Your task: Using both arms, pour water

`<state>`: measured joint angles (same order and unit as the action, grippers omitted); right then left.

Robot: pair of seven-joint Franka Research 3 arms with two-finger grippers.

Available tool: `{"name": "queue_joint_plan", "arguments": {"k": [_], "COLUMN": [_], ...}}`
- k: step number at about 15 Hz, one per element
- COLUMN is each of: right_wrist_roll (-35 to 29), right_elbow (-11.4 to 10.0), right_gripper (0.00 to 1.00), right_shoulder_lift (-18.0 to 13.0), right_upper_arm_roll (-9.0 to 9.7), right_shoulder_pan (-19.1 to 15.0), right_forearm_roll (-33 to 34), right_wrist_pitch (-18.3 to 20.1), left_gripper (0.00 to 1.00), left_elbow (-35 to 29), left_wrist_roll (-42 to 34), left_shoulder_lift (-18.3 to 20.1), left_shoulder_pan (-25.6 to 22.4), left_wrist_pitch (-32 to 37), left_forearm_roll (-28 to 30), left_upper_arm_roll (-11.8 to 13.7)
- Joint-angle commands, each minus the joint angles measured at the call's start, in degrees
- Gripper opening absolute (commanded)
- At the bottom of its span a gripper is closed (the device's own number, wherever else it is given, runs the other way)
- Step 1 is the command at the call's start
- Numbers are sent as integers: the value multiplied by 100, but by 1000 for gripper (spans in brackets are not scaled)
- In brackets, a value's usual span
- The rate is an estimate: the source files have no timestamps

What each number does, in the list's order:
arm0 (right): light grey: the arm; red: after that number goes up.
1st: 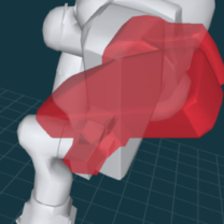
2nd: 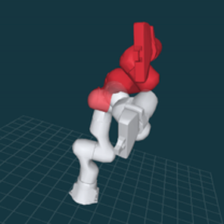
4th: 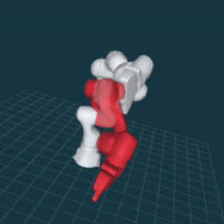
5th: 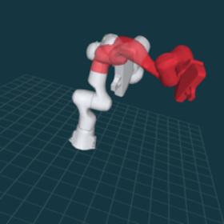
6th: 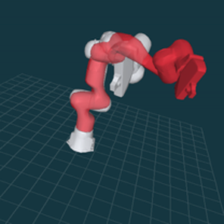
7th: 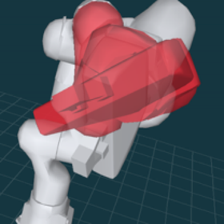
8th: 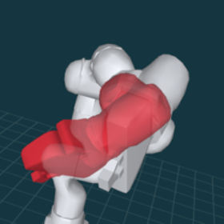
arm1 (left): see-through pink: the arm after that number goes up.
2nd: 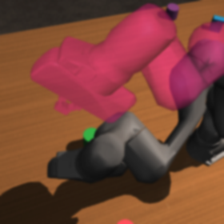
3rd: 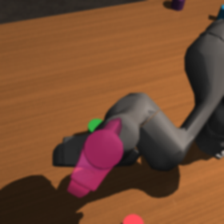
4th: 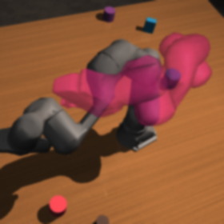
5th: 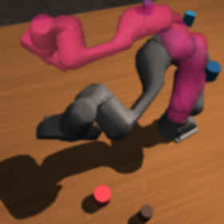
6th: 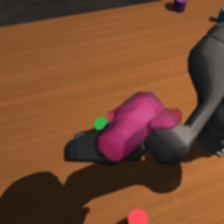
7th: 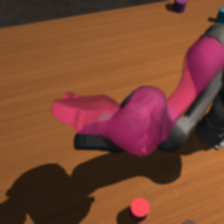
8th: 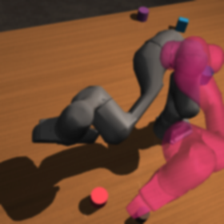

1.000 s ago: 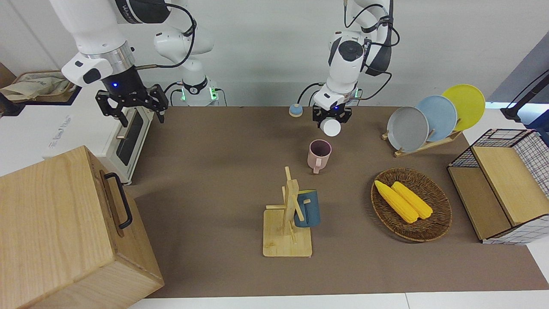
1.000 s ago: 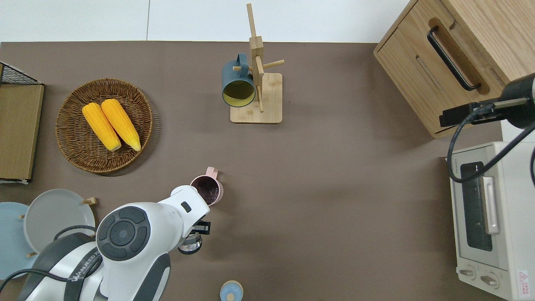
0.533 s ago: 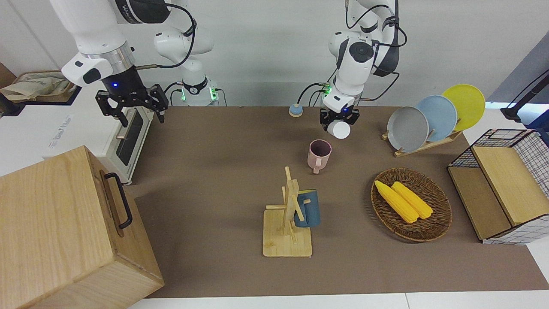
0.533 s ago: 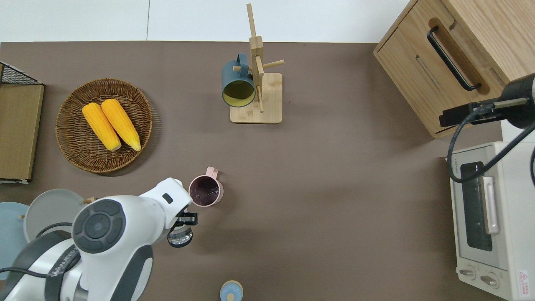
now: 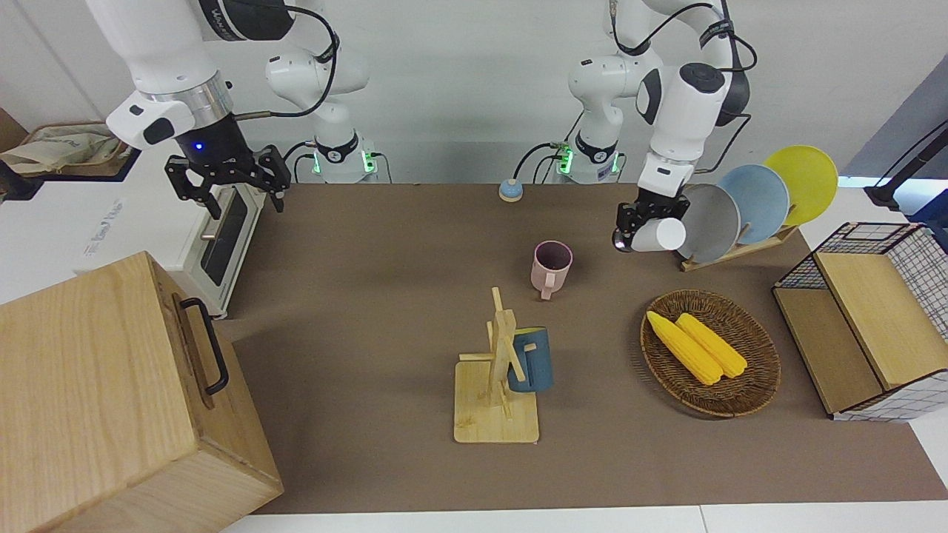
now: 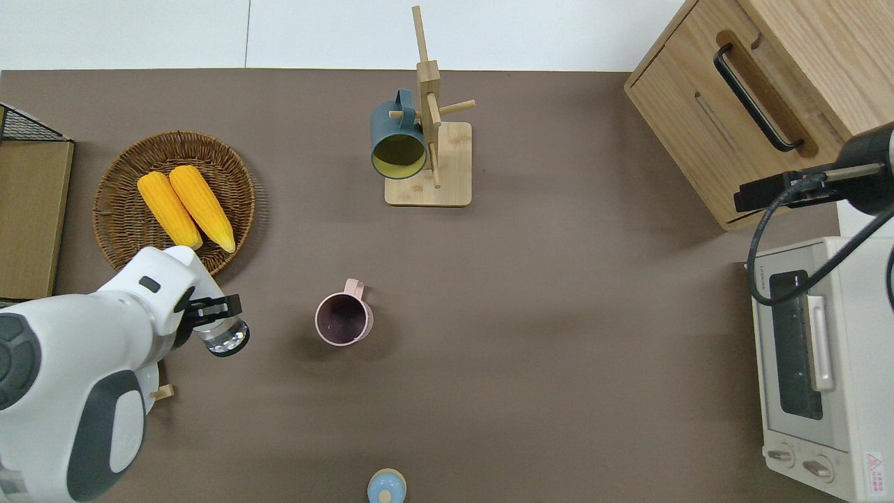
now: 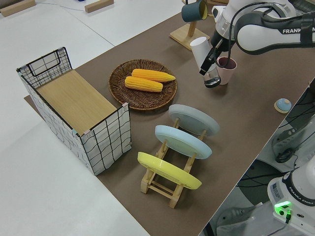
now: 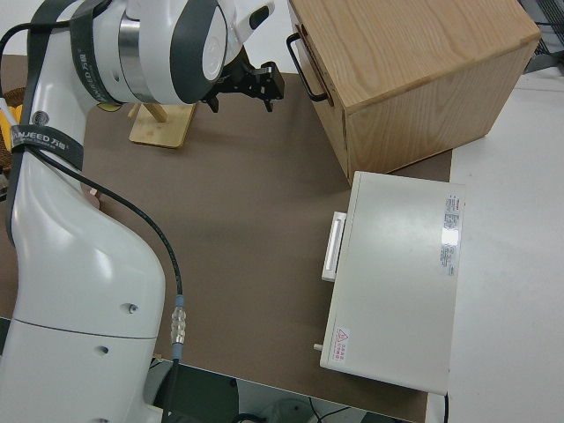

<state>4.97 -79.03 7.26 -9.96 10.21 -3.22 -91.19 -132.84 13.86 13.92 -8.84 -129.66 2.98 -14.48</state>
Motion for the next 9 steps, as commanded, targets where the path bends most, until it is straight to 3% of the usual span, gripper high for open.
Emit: {"name": "queue_joint_plan", "arguments": {"k": [1, 9], "right_wrist_roll": [84, 84], "right_elbow": [-69, -69], "right_gripper": [992, 992], "right_shoulder_lift": [-49, -49], "right_upper_arm_roll": [12, 12], "right_shoulder_pan": [-10, -10], "right_forearm_roll": [-21, -21], "right_wrist_pitch": [-48, -48], "left_gripper": [0, 0], "left_elbow": [477, 1848], "left_wrist_roll": [-6, -67], "left_shoulder_lift": [-135, -618], "left_shoulder_pan": [-495, -1154], "left_wrist_pitch": [-270, -288], "left_forearm_roll": [-298, -649], "left_upper_arm_roll": [-46, -29]}}
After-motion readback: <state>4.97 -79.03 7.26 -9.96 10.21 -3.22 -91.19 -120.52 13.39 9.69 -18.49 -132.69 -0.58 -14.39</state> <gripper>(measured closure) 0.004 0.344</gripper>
